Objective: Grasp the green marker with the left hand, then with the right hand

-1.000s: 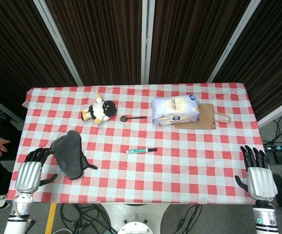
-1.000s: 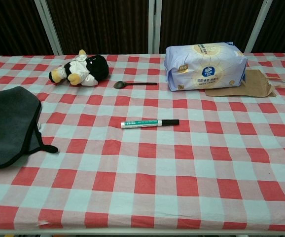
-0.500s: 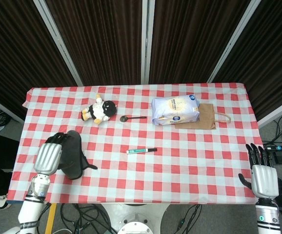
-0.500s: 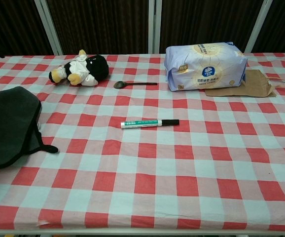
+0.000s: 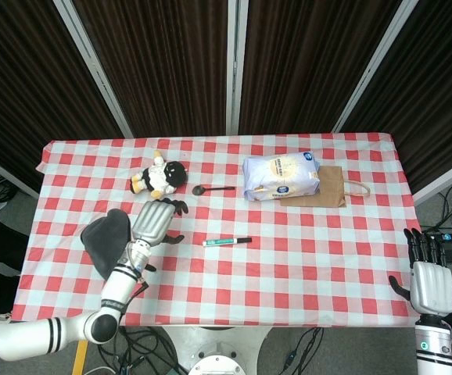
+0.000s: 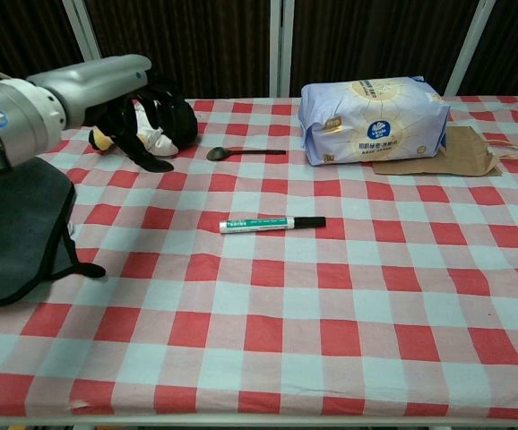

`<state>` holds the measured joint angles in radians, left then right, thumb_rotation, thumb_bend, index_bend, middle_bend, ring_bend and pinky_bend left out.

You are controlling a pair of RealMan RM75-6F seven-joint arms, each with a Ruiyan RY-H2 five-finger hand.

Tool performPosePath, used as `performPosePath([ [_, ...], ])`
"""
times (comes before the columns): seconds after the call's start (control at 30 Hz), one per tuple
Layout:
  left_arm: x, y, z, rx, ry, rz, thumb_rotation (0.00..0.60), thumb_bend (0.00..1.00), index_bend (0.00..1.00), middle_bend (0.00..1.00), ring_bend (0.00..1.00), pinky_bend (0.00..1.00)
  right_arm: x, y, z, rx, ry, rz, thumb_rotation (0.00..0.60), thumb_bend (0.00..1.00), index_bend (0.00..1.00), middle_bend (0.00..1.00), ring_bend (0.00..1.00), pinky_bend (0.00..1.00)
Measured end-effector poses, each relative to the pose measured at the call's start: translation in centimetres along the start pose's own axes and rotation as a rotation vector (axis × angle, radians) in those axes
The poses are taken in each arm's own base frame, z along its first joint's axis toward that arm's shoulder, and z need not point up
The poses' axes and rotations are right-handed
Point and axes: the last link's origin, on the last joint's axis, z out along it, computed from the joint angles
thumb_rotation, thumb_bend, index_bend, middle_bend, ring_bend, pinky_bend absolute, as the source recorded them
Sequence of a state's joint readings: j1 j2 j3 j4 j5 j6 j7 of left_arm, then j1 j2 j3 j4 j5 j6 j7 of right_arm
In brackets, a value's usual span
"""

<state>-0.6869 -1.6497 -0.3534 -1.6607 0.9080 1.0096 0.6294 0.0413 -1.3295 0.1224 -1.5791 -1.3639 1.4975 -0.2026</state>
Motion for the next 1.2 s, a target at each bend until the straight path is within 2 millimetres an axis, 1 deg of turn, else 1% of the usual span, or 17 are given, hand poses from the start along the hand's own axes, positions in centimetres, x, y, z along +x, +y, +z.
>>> performPosePath([
  [0.17, -1.8, 2.3, 1.1, 0.017, -0.092, -0.017, 0.600, 0.20, 0.43, 0.45, 0.40, 0.48, -0.3, -0.2, 0.3, 0.006, -0.008, 0.007, 0.600, 0.07, 0.00, 0.05, 0.00, 0.00],
  [0.4, -3.9, 7.0, 2.0, 0.022, -0.192, 0.058, 0.600, 0.20, 0.43, 0.46, 0.41, 0.48, -0.1, 0.0, 0.3, 0.012, 0.002, -0.004, 0.600, 0.07, 0.00, 0.05, 0.00, 0.00],
  [0.5, -4.6, 8.2, 2.3, 0.027, -0.212, 0.084, 0.600, 0.20, 0.43, 0.46, 0.41, 0.48, 0.2, -0.3, 0.3, 0.024, 0.013, -0.006, 0.600, 0.07, 0.00, 0.05, 0.00, 0.00],
  [0.6, -5.0, 8.7, 2.9, 0.046, -0.211, 0.092, 0.600, 0.20, 0.43, 0.46, 0.41, 0.48, 0.4, -0.6, 0.3, 0.037, 0.021, -0.009, 0.600, 0.07, 0.00, 0.05, 0.00, 0.00],
  [0.8, -5.2, 8.7, 4.0, 0.096, -0.201, 0.116, 0.600, 0.20, 0.43, 0.48, 0.42, 0.50, 0.1, -0.7, 0.2, 0.040, 0.010, -0.008, 0.600, 0.07, 0.00, 0.05, 0.00, 0.00],
  [1.2, -6.4, 8.5, 4.3, 0.158, -0.229, 0.102, 0.600, 0.20, 0.43, 0.50, 0.43, 0.51, -0.2, -0.6, 0.2, 0.041, 0.002, -0.002, 0.600, 0.07, 0.00, 0.05, 0.00, 0.00],
])
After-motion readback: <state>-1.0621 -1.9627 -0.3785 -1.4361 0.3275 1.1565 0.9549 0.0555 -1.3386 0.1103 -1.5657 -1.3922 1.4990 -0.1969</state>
